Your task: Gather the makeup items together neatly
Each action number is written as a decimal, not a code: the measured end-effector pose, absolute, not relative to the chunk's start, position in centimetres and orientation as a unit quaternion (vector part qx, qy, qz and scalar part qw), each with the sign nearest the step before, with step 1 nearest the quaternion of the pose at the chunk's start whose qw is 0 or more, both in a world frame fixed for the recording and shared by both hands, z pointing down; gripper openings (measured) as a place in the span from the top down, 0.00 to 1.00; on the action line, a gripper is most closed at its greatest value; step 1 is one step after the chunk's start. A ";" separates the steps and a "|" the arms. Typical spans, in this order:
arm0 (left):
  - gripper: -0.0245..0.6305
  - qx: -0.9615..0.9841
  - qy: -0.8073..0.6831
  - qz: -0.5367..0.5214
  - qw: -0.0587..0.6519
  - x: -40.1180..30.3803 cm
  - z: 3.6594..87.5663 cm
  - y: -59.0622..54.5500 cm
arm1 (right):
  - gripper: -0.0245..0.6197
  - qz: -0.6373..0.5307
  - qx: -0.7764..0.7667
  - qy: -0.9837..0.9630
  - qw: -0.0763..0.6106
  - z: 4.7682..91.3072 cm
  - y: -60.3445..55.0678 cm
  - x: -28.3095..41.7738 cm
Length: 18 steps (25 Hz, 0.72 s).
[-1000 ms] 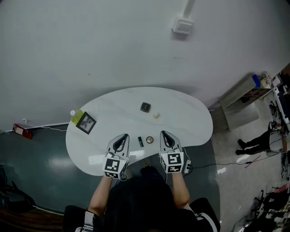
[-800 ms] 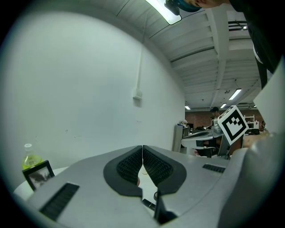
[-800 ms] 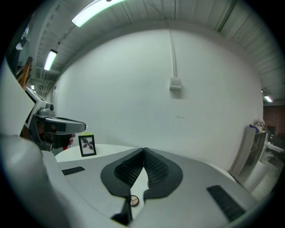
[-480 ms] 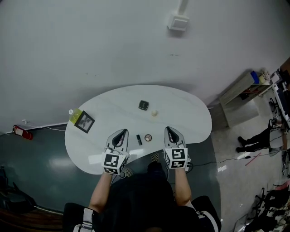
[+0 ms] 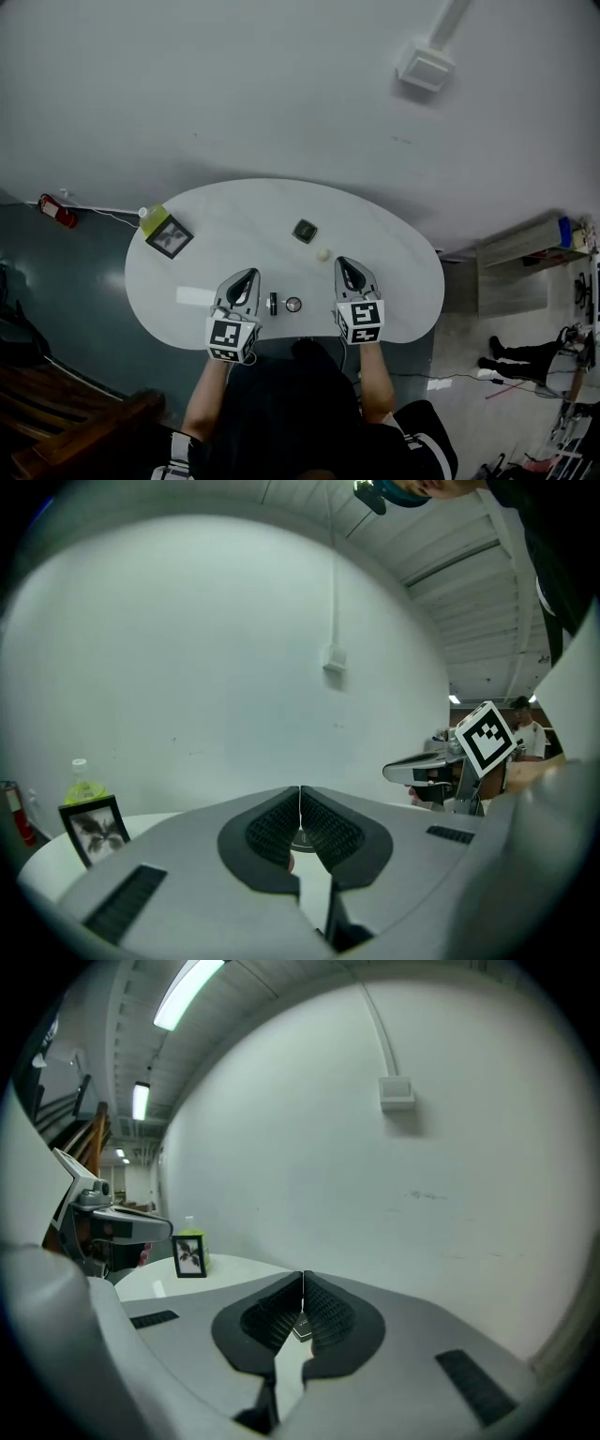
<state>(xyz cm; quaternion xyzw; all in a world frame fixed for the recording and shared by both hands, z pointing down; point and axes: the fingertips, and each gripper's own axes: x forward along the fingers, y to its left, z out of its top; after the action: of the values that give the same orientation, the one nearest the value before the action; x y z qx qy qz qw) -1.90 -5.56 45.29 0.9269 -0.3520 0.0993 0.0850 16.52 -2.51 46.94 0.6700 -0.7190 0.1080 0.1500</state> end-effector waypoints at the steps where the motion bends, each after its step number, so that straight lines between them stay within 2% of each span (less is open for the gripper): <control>1: 0.93 0.922 -0.364 0.102 0.089 -1.7 45.6 -5.8 | 0.92 0.109 0.660 -0.728 0.153 47.2 -3.3 16.8; 18: 0.93 0.844 -0.497 0.132 0.155 -1.9 51.2 -8.5 | 0.91 0.140 0.526 -0.808 0.223 55.2 -12.4 17.3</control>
<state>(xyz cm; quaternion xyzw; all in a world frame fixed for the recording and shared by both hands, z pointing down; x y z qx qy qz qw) -1.89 -8.49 51.24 0.8437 -0.4968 0.1316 0.1554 17.30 -12.39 55.22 0.5263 -0.8084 0.1405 0.2231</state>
